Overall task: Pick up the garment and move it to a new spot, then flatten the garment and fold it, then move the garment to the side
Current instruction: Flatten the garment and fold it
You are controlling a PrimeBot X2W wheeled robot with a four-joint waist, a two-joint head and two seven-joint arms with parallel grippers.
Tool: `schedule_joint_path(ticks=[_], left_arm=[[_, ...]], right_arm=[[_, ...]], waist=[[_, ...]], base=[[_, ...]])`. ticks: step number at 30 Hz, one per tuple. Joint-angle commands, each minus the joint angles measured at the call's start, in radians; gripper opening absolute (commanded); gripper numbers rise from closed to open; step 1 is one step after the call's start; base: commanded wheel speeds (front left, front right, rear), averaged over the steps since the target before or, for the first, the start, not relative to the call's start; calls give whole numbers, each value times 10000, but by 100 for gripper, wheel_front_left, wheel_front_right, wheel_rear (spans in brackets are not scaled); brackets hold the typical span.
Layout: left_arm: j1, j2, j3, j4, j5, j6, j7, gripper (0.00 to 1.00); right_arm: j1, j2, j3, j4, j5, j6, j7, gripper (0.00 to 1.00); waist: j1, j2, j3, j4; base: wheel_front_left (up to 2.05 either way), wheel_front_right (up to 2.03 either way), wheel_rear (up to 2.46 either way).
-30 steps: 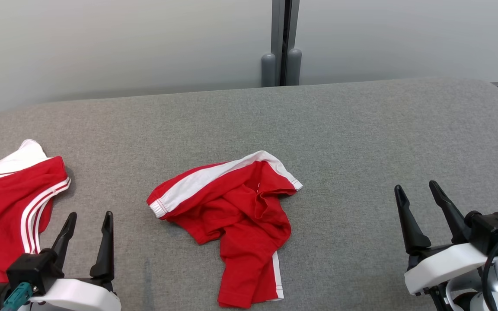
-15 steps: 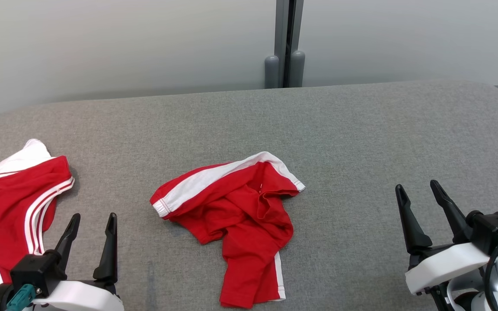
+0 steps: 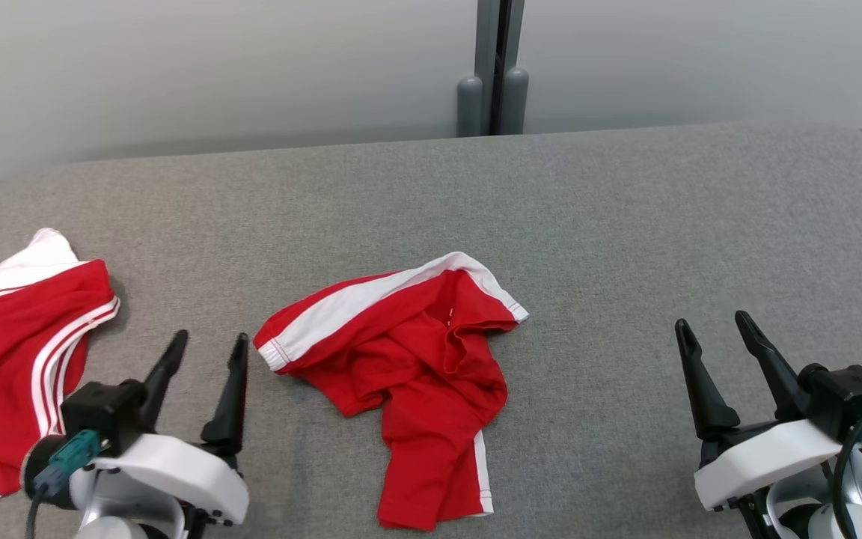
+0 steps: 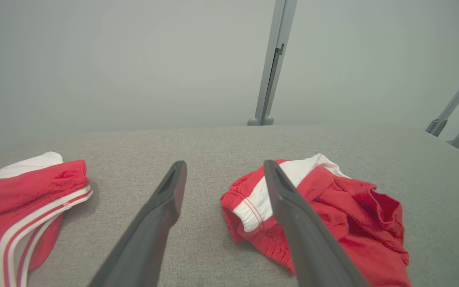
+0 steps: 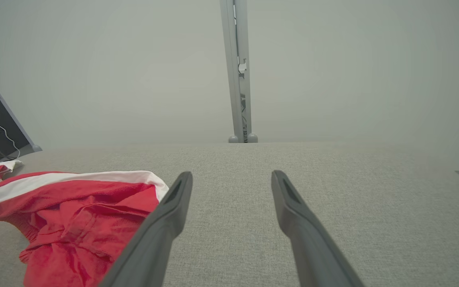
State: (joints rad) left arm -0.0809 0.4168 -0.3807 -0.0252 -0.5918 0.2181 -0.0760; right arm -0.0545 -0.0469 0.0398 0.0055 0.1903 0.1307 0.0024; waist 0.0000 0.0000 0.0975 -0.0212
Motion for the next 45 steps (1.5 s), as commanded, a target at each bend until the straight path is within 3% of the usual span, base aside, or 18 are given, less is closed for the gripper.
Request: schedule_joint_path(ticks=[1,6,14,15,16,17,18,27,34,45], left_arm=[[-222,-72,-114,151,-112,-128,203,100],[-459,-324,-531,904,-567,-594,859,100],[-955,-574,-574,1852,-967,-1037,928,100],[-1024,-577,-578,1912,-986,-1074,915,94],[-1054,-570,-576,1951,-989,-1115,880,63],[-1088,-528,-577,1993,-914,-1111,819,19],[-1104,-504,-585,2046,-873,-1106,807,0],[-1453,-292,-685,1748,-481,-928,724,0],[-1981,-334,-917,1432,-122,-937,793,0],[-3062,-662,-1340,1512,389,-1197,394,0]], right_arm=[[-107,-62,-18,-21,67,2,-45,100],[-204,-59,51,84,122,2,-130,100],[-398,-60,135,241,211,2,-246,100],[-410,-60,140,260,210,2,-265,100],[-414,-60,145,262,207,2,-281,100],[-421,-60,137,269,198,2,-294,100],[-432,-60,128,289,192,2,-313,100],[-1120,-59,215,634,-8,2,-310,100],[-2316,-223,597,1312,-317,2,-268,100],[-4352,-744,2218,3447,-255,2,-130,100]], waist=[[0,0,88,-86],[0,0,327,-250],[0,0,627,-454],[0,0,648,-469],[0,0,668,-487],[0,0,700,-500],[0,0,719,-505],[0,0,1091,-372],[0,0,1792,126],[0,0,3160,1113]], base=[[0,0,0],[0,0,0],[0,0,0],[0,0,0],[0,0,0],[0,0,0],[0,0,0],[0,0,0],[0,0,0],[0,0,0]])
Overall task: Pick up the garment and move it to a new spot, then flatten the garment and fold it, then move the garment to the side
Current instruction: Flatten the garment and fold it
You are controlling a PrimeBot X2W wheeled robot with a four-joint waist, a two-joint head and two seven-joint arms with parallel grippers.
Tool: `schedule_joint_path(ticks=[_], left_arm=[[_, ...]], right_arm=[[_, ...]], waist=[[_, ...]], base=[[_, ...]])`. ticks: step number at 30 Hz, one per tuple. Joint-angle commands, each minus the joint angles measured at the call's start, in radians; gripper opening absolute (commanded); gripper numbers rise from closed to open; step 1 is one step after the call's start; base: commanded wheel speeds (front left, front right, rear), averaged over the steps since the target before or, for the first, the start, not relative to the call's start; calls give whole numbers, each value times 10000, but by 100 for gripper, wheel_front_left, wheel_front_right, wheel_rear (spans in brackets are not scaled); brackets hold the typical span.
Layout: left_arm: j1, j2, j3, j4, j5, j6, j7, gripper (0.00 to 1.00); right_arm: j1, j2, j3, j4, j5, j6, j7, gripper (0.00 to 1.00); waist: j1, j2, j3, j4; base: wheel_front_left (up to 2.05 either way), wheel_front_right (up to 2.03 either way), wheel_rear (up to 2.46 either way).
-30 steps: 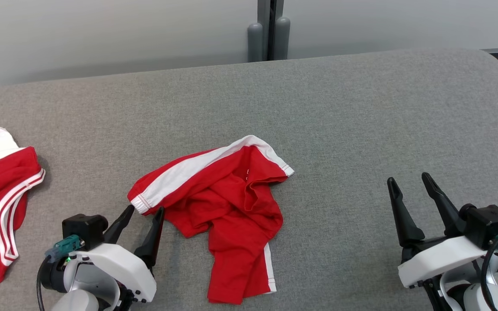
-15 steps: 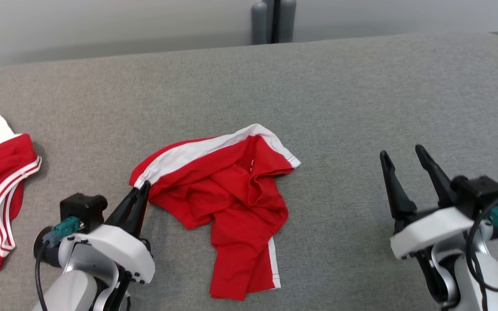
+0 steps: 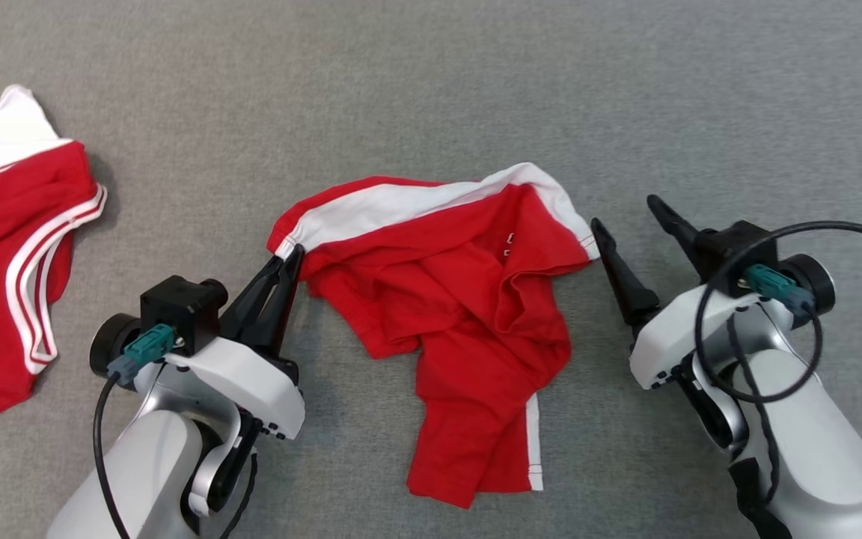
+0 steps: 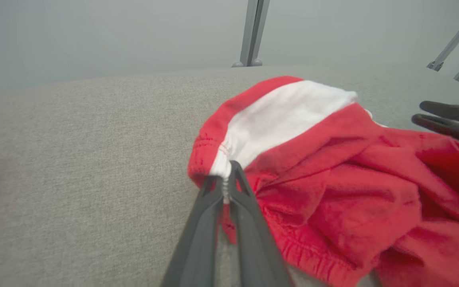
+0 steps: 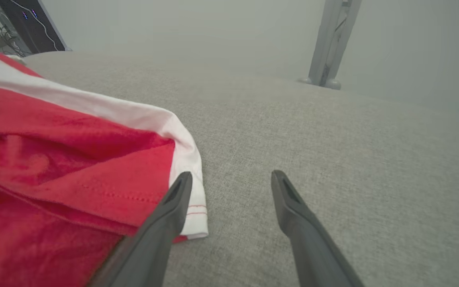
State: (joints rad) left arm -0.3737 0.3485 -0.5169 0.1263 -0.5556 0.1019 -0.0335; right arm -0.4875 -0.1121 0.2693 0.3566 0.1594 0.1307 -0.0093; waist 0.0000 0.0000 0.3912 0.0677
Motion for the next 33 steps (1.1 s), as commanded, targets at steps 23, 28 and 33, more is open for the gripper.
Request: schedule_joint_path(ticks=[23,28,33], left_arm=[[-756,319,185,58,399,138,-826,0],[-1125,398,321,-348,326,148,-632,0],[-1686,410,361,-627,438,155,-486,0]], right_arm=[[-584,-422,416,515,356,1,102,0],[-394,-291,-625,-503,711,1,-174,0],[-414,-226,-1325,-1458,806,1,-318,0]], waist=[[0,0,-414,-15],[0,0,-971,-187],[0,0,-1401,-352]], base=[[0,0,0],[0,0,0],[0,0,0]])
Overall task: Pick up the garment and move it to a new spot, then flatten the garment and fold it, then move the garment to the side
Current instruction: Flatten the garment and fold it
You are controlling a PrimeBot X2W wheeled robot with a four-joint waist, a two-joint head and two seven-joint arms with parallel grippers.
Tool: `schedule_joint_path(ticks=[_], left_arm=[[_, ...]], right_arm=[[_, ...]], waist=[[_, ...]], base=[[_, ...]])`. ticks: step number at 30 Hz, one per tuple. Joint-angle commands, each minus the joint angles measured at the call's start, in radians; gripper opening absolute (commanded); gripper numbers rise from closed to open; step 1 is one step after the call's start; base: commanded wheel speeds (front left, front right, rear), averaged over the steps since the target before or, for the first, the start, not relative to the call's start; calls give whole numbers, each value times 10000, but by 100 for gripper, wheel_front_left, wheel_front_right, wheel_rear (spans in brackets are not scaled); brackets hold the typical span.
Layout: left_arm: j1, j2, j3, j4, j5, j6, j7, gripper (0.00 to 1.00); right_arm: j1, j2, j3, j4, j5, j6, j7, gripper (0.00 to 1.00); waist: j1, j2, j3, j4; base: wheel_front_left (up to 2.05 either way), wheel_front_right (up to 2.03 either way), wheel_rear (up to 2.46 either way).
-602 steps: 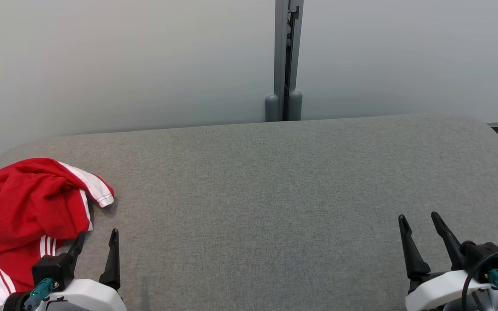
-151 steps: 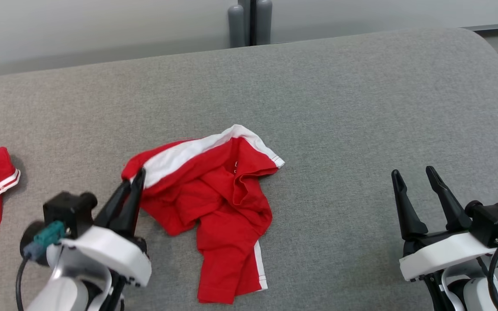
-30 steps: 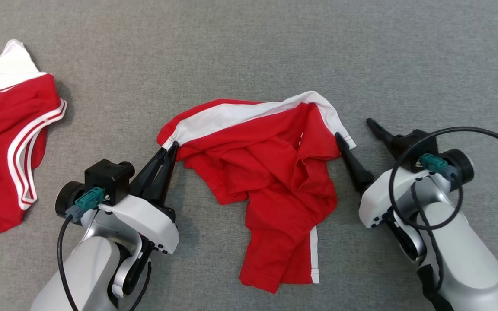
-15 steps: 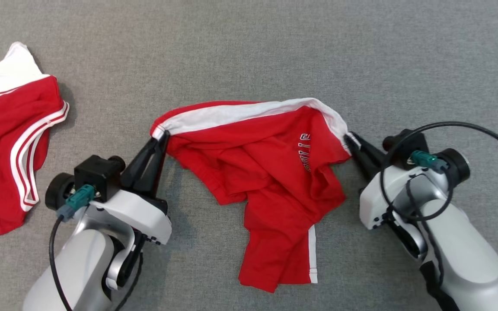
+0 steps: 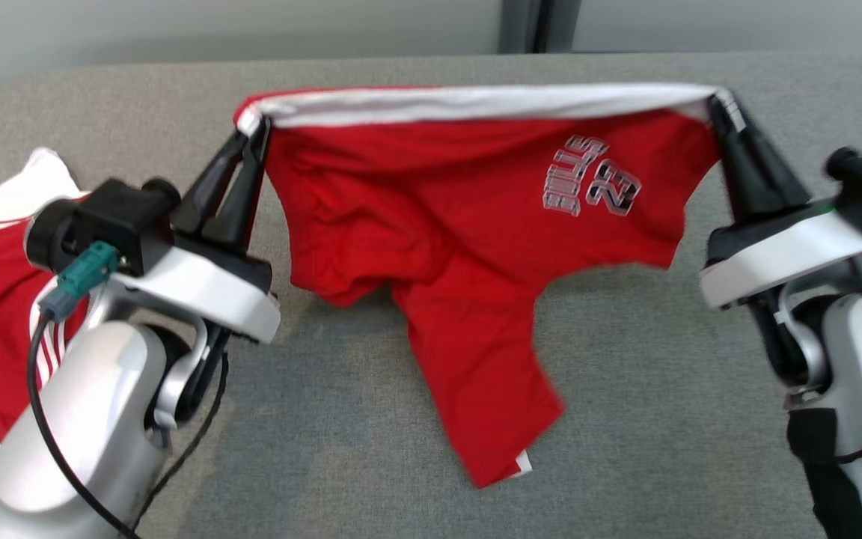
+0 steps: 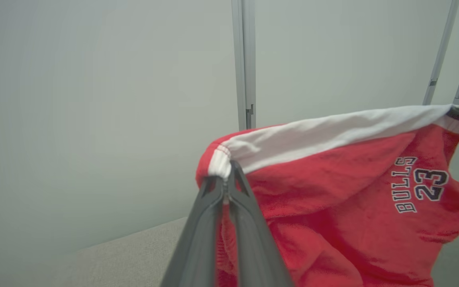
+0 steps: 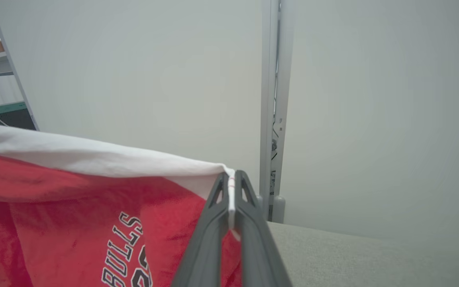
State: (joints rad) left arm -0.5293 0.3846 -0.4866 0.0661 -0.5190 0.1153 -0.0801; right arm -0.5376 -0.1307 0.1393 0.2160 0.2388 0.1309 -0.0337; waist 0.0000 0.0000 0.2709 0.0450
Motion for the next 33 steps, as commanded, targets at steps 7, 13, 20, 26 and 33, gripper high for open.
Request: schedule_joint_path(ticks=[7,13,20,26,33], left_arm=[[-1201,-43,153,-340,193,117,226,0],[-1604,-142,274,-569,152,293,335,0],[-2253,-257,271,-409,111,191,412,0],[-3561,-535,239,560,153,-241,89,0],[-5860,-1172,154,2636,317,-916,-628,0]], right_arm=[[-362,-114,-921,-1684,-88,-1,273,0],[-421,-184,-1084,-2497,-107,-1,965,0],[-1029,-207,-962,-2377,294,-1,1308,0],[-2646,-287,-512,-1435,562,0,1206,0],[-5452,-173,-53,745,1020,0,687,0]], waist=[[0,0,-911,-284],[0,0,-1353,-363],[0,0,-1065,-479],[0,0,-349,-579],[0,0,523,-503]], base=[[0,0,0],[0,0,0],[0,0,0],[0,0,0],[0,0,0]])
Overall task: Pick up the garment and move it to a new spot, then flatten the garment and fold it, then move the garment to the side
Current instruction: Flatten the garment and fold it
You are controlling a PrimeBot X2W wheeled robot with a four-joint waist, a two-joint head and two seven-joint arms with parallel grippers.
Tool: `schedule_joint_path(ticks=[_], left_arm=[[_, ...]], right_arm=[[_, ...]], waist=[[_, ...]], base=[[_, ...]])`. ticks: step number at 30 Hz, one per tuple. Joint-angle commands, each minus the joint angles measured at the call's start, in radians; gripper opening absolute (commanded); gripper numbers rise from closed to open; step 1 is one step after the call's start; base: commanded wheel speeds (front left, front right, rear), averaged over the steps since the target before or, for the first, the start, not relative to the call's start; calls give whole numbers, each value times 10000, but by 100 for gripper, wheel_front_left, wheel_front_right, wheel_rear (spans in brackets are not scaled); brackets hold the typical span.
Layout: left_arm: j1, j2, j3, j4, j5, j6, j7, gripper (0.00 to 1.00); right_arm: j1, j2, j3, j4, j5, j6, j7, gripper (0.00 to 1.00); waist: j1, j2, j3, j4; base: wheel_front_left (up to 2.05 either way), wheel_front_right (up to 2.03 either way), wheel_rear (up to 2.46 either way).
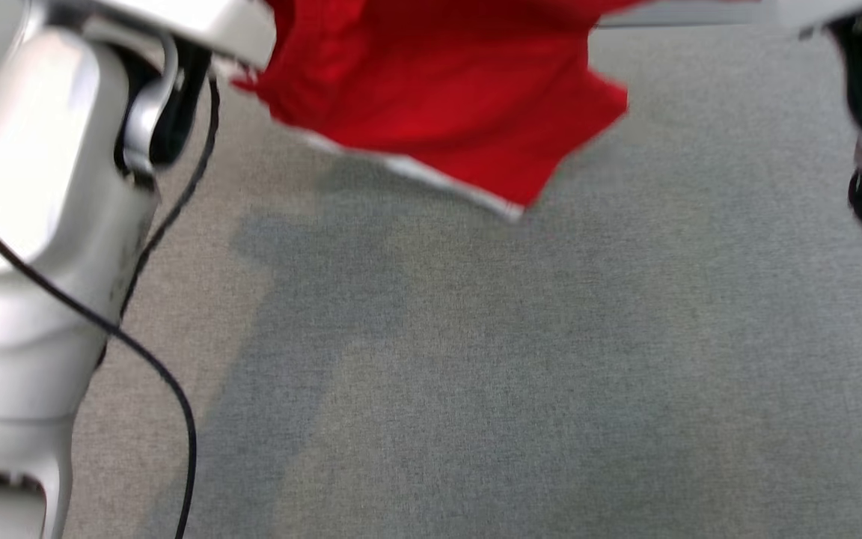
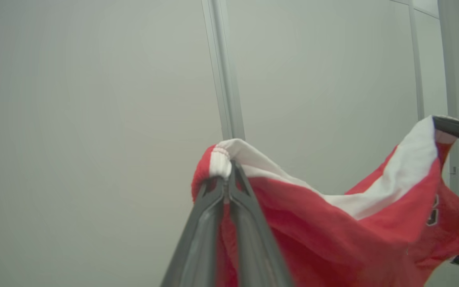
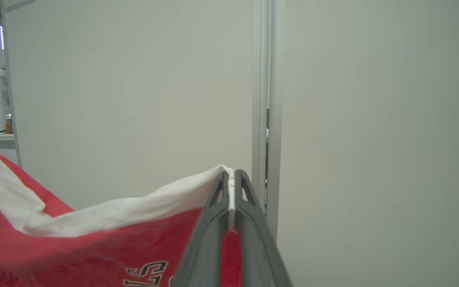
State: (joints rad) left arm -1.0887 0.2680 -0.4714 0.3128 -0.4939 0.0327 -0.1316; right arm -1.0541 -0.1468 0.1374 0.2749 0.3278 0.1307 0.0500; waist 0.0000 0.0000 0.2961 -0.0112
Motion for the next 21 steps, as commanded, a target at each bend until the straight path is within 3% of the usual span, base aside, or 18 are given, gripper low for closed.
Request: schedule_joint_path(ticks=[1,6,11,17,21], left_arm=[[-590,-105,1,524,93,-176,-251,0],[-1985,-509,98,2303,187,-661,-1015,0],[-2370,-1020,251,4059,-242,-1045,-1196,0],[-2267,-1608,283,6498,-990,-1470,-1132,0],[-1957,-1845,228,7478,-1462,-1587,-1142,0]], right_arm=[[-712,5,10,551,166,2,-274,0],[-2673,227,211,2714,282,2,-1188,0],[-3535,498,330,4809,472,2,-1510,0],[-3695,782,757,7140,898,2,-1800,0],[-3330,865,1099,7845,1278,2,-2210,0]], waist=[[0,0,365,82],[0,0,622,130],[0,0,651,107],[0,0,790,65],[0,0,1031,63]], base=[[0,0,0],[0,0,0],[0,0,0],[0,0,0],[0,0,0]])
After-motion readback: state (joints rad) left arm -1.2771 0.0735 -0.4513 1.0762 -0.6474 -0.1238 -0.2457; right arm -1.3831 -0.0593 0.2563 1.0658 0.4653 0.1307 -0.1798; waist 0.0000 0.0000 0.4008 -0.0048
